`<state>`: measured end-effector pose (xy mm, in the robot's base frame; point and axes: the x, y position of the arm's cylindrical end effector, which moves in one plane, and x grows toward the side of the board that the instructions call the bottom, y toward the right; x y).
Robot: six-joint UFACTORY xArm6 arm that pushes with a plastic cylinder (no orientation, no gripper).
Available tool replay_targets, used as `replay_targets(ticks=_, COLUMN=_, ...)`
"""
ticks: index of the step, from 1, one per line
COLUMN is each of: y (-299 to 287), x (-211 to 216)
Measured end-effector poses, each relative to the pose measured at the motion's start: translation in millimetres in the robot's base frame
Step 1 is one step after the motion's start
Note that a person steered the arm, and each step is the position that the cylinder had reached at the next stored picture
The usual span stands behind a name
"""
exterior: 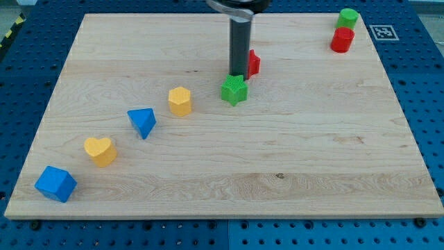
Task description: Place the red star diagonally to green star
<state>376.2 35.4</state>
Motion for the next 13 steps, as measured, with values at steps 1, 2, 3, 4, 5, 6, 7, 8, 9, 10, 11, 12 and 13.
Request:
replay_targets(ticks=1, y=-5, x=-10)
replay_targets(ticks=2, y=-25, x=-21)
replay_targets(ticks=3, y=-35, x=-29)
replay_targets(ticks=4, y=-9, x=-31)
replay_targets(ticks=5, y=39, x=-31)
replay_targets(ticks=6, y=60, x=-31)
replay_targets(ticks=7, y=35, x=-36)
replay_targets(ticks=8, y=11, x=-65)
replay_targets(ticks=9, y=27, x=-74)
replay_targets(ticks=10, y=43, x=-76)
replay_targets(ticks=11, y=51, x=-76)
replay_targets(ticks=12, y=57, x=-76)
replay_targets(ticks=13, y=65, x=-76)
